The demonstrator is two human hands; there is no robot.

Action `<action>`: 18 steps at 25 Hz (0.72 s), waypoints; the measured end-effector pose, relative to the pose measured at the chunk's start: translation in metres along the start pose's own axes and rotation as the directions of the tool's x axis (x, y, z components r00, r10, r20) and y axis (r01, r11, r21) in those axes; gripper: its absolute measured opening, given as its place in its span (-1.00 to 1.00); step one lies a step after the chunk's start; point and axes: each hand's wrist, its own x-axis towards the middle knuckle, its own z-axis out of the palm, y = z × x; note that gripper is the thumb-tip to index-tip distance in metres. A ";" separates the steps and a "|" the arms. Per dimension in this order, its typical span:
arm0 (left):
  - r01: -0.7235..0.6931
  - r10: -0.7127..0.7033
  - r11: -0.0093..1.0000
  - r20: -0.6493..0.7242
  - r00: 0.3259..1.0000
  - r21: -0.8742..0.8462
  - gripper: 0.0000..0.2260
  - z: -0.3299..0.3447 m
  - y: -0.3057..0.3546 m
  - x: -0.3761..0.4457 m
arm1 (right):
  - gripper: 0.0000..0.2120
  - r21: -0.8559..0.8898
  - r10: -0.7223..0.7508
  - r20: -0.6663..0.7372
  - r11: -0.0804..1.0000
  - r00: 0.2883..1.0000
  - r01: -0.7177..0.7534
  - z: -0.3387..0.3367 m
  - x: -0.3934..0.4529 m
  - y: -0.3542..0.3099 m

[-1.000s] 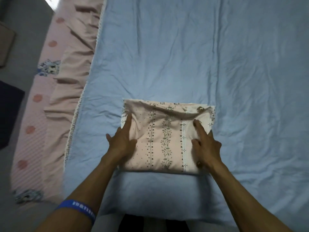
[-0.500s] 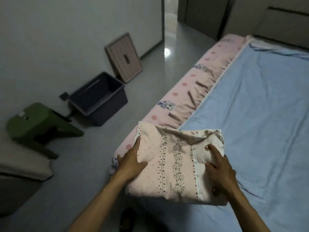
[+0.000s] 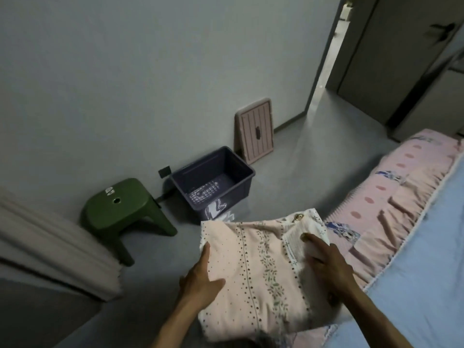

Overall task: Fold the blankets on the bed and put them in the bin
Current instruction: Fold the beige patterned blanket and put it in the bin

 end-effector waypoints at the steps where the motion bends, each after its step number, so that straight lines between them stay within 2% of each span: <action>1: 0.012 -0.012 1.000 -0.002 1.000 -0.020 -0.12 -0.021 -0.005 0.015 | -0.45 -0.007 -0.009 0.013 1.000 1.000 0.009 0.009 0.015 -0.021; 4: 0.013 -0.014 0.998 -0.020 1.000 -0.064 -0.11 -0.072 -0.013 0.067 | -0.48 -0.010 -0.011 0.041 1.000 0.999 0.012 0.033 0.068 -0.075; 10: 0.090 -0.084 0.985 0.046 0.995 -0.150 -0.09 -0.141 0.008 0.187 | -0.57 0.025 -0.011 0.113 1.000 0.994 0.008 0.075 0.207 -0.142; 12: 0.107 -0.101 0.979 0.040 0.994 -0.174 -0.10 -0.169 0.015 0.238 | -0.62 0.023 0.043 0.191 0.999 0.981 -0.049 0.093 0.265 -0.171; 14: 0.152 -0.142 0.973 0.068 0.988 -0.172 -0.12 -0.190 0.020 0.283 | -0.66 -0.021 0.081 0.232 0.997 0.969 -0.079 0.108 0.316 -0.190; 16: 0.142 -0.123 0.960 0.091 0.988 -0.240 -0.11 -0.212 0.024 0.328 | -0.67 -0.057 0.115 0.241 0.993 0.964 -0.104 0.114 0.365 -0.215; 18: 0.209 -0.183 0.940 0.118 0.976 -0.270 -0.10 -0.233 0.034 0.383 | -0.64 -0.106 0.119 0.225 0.990 0.967 -0.097 0.125 0.426 -0.240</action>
